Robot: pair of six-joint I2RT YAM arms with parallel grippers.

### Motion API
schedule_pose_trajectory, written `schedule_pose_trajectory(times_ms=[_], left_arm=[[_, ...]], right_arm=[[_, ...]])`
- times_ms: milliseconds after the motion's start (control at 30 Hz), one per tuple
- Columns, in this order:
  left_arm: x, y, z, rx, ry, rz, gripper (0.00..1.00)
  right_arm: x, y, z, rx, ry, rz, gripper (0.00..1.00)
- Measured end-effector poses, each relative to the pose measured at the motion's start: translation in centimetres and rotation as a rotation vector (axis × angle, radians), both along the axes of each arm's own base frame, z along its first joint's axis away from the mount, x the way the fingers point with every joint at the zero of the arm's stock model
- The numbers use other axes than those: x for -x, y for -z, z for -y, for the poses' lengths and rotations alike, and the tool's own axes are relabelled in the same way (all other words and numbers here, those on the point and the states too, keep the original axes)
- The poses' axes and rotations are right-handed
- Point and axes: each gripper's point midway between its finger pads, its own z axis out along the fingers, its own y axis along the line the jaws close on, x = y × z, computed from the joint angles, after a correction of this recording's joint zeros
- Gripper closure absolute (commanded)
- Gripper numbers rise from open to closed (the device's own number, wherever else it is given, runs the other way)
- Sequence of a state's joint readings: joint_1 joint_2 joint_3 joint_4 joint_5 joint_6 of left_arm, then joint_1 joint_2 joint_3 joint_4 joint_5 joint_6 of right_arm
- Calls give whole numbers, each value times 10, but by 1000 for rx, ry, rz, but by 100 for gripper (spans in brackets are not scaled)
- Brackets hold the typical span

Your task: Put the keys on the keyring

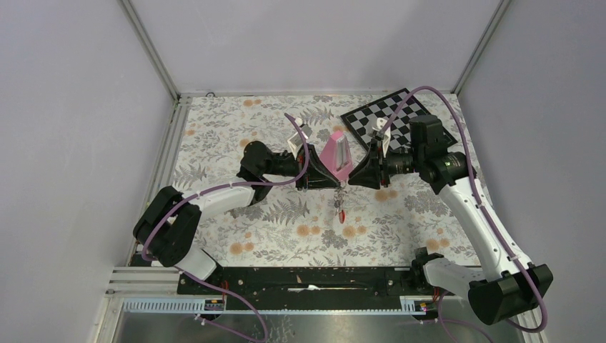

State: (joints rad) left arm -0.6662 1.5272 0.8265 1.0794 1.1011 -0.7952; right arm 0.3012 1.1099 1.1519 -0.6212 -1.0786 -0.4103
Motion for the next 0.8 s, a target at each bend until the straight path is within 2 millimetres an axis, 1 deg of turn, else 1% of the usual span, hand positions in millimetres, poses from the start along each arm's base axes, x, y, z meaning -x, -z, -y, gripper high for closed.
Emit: schedule_pose_trajectory(times_ms=[233,500,800], left_arm=[[0,0,0,0,0,-3,100],[-1,2,1,-3,0,-6,100],[-2,4,1,-5,0,-8,100]], right_arm=[[-3,2,-7,-24,-17,-31,67],[-1,13,-12,-35,-36,-79,67],[-1,14,-15,-50,-50,-88,68]])
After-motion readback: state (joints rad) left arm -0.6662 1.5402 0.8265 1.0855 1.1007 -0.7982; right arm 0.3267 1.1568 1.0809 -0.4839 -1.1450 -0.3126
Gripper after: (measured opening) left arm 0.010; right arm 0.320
